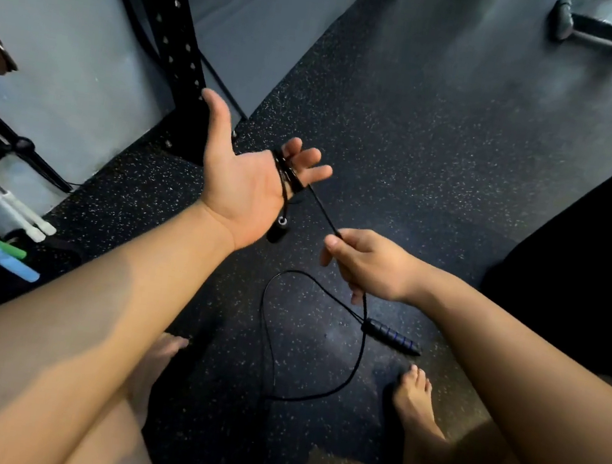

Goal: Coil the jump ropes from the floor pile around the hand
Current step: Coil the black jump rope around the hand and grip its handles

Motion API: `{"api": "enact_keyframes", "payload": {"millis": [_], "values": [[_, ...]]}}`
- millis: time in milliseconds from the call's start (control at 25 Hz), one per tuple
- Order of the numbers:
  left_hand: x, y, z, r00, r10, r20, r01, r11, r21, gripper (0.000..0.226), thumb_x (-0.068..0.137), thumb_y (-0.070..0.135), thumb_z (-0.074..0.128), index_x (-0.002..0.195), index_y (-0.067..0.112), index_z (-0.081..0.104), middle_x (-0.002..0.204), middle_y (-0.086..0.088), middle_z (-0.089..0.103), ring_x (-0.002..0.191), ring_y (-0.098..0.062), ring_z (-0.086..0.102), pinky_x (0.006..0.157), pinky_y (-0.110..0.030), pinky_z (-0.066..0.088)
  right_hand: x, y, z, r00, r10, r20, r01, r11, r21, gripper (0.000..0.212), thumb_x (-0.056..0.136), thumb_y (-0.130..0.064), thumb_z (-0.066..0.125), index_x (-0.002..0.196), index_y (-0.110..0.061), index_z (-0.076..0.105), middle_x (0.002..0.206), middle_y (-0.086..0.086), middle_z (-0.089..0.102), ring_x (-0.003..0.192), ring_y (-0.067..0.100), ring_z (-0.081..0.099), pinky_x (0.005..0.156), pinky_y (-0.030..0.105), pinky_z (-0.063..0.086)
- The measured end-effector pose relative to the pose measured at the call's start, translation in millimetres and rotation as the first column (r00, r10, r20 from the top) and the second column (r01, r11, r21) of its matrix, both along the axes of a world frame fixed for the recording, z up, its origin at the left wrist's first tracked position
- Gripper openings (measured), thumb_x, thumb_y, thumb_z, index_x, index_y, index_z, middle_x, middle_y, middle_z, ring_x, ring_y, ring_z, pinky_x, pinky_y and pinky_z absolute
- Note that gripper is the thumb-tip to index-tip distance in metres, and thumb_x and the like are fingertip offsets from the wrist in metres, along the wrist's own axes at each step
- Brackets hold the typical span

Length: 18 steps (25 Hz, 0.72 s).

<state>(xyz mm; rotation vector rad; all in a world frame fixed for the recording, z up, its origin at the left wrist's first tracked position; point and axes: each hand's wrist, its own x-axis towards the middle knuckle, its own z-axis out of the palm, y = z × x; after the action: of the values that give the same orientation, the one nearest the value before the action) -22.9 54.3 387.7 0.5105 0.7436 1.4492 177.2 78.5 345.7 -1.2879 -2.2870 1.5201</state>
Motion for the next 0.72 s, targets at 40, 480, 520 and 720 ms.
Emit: {"api": "enact_keyframes", "payload": {"millis": [40, 480, 520, 720], "values": [[-1.2, 2.1, -1.4, 0.998, 0.041, -0.038, -0.042, 0.999, -0.005, 0.108, 0.076, 0.092, 0.028, 0.128, 0.001, 0.051, 0.102, -0.014, 0.058, 0.097, -0.033, 0.069, 0.104, -0.057, 0.051, -2.0, -2.1, 2.4, 1.000, 0.021, 0.008, -0.021, 1.000, -0.023, 0.040, 0.107, -0.038, 0.036, 0.096, -0.009, 0.061, 0.059, 0.004, 0.042, 0.049, 0.022, 0.051, 0.060, 0.054, 0.055], [3.9, -13.5, 18.0, 0.984, -0.175, 0.028, 0.176, 0.979, -0.098, 0.110, 0.067, 0.103, 0.016, 0.093, 0.007, 0.063, 0.061, 0.005, 0.037, 0.059, -0.021, 0.047, 0.087, -0.035, 0.052, 4.3, 3.9, 5.2, 0.944, 0.017, 0.330, -0.041, 0.997, 0.066, 0.042, 0.107, -0.042, 0.033, 0.093, -0.021, 0.066, 0.068, 0.002, 0.052, 0.062, 0.036, 0.066, 0.050, 0.036, 0.056], [6.0, -15.3, 20.4, 0.978, -0.209, 0.017, 0.209, 0.973, -0.098, 0.107, 0.067, 0.103, 0.014, 0.087, 0.009, 0.062, 0.058, 0.006, 0.034, 0.055, -0.020, 0.044, 0.086, -0.035, 0.051, 5.9, 6.5, 6.4, 0.936, -0.010, 0.351, -0.026, 0.995, 0.097, 0.043, 0.107, -0.042, 0.033, 0.094, -0.020, 0.067, 0.067, 0.001, 0.052, 0.060, 0.034, 0.067, 0.049, 0.036, 0.055], [6.5, -17.4, 24.9, 0.900, -0.433, -0.042, 0.426, 0.897, -0.118, 0.102, 0.061, 0.105, 0.005, 0.071, 0.015, 0.053, 0.045, 0.010, 0.027, 0.043, -0.016, 0.035, 0.079, -0.034, 0.048, 14.2, 21.0, 9.7, 0.922, -0.246, 0.300, 0.159, 0.945, 0.286, 0.043, 0.108, -0.037, 0.031, 0.097, -0.017, 0.067, 0.062, 0.002, 0.057, 0.034, 0.010, 0.054, 0.048, 0.027, 0.044]]}}
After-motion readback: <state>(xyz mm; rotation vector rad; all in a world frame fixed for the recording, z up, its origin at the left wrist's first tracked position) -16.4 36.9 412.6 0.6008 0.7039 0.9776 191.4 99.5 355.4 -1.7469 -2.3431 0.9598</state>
